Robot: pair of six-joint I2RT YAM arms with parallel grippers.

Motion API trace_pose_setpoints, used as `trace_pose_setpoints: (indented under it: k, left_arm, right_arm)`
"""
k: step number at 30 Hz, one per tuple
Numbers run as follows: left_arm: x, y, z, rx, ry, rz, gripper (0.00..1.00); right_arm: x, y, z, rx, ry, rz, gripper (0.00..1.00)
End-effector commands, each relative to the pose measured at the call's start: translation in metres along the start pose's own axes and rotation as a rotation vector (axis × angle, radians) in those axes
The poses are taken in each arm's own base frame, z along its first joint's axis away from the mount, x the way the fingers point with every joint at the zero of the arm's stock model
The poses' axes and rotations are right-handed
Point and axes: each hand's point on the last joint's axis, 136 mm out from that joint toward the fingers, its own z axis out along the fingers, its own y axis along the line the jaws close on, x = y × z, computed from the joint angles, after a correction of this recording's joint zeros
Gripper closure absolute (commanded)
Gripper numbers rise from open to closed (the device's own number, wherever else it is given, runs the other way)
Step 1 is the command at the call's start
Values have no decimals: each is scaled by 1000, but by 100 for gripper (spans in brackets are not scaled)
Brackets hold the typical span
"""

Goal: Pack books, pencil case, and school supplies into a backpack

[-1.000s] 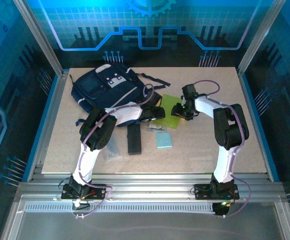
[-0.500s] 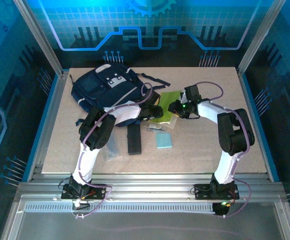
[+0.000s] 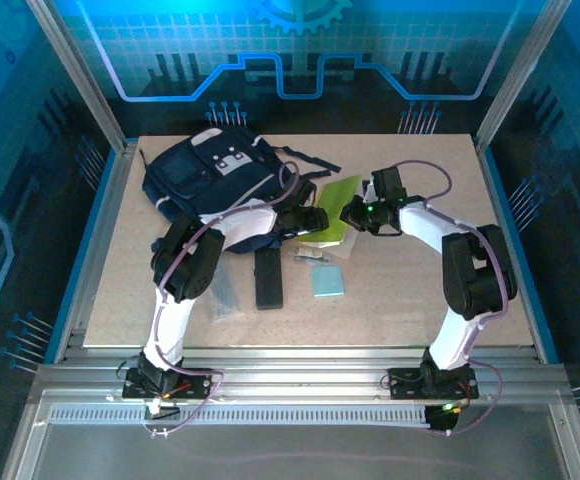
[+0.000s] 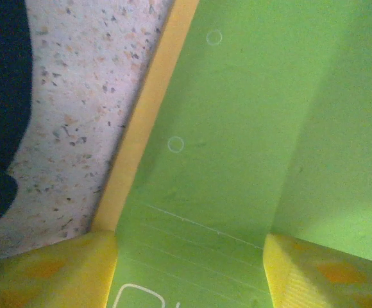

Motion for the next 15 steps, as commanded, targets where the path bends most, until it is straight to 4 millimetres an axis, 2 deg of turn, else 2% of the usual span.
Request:
trace_pose_setpoints:
  k: [1, 5, 7, 10, 15]
  left_arm:
    - [-19, -1, -35, 35, -18, -23, 36]
    - [-37, 2, -53, 81, -51, -64, 32]
    - [-45, 7, -57, 122, -55, -115, 26]
    - [-54, 10, -63, 198, -68, -193, 23]
    - [-61, -9, -69, 352, -92, -276, 22]
  right_arm:
    - [-9, 21, -17, -40, -21, -43, 98]
    - [-14, 31, -26, -80, -10, -61, 100]
    - [-18, 42, -38, -116, -10, -91, 100]
    - [-21, 65, -64, -194, -11, -158, 100]
    - [-17, 88, -93, -287, 3, -205, 100]
